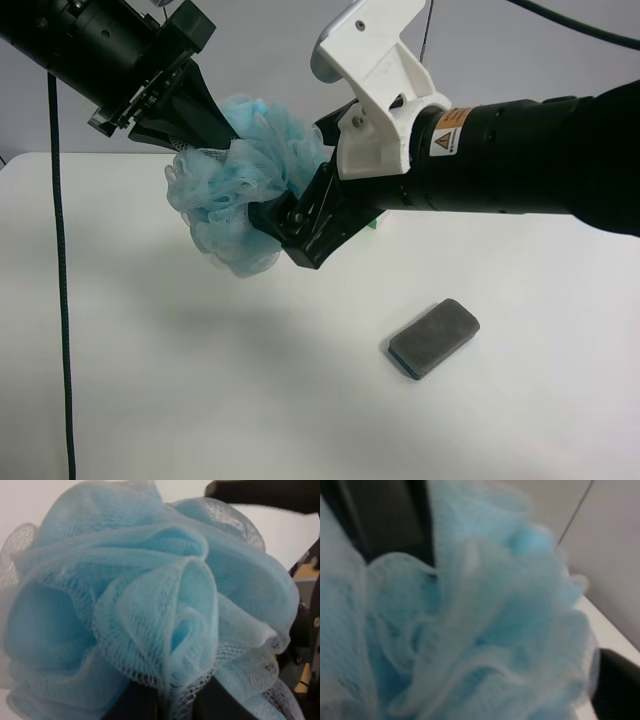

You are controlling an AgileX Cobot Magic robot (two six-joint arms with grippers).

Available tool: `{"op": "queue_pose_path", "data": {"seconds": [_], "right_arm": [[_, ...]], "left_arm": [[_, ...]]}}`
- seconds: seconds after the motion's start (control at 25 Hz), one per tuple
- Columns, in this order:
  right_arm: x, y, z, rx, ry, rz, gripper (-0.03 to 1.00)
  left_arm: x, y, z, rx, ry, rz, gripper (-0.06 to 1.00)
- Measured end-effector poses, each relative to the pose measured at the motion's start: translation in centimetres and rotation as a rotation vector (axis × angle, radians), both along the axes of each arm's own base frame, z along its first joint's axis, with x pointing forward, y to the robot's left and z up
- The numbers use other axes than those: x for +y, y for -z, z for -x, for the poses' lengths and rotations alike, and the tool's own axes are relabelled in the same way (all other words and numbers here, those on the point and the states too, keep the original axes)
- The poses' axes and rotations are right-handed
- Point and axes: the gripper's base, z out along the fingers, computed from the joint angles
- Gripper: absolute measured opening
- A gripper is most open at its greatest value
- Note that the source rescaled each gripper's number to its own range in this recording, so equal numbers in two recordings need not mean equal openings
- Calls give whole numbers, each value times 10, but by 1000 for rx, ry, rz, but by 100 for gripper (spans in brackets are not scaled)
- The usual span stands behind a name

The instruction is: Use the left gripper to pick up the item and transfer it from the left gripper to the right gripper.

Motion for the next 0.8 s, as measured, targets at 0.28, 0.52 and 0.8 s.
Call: {"op": "queue_pose_path", "data": {"seconds": [0.28, 0.52, 0.8], "right_arm": [[4, 3, 1, -1, -10, 2, 30], [4, 3, 1, 1, -11, 4, 2], [4, 3, 1, 1, -11, 4, 1]], "left_arm": [[-2, -2, 1, -9, 18, 24, 0], [-2, -2, 0, -34, 40, 19, 0], [-2, -3, -5, -103, 17, 22, 64]]}}
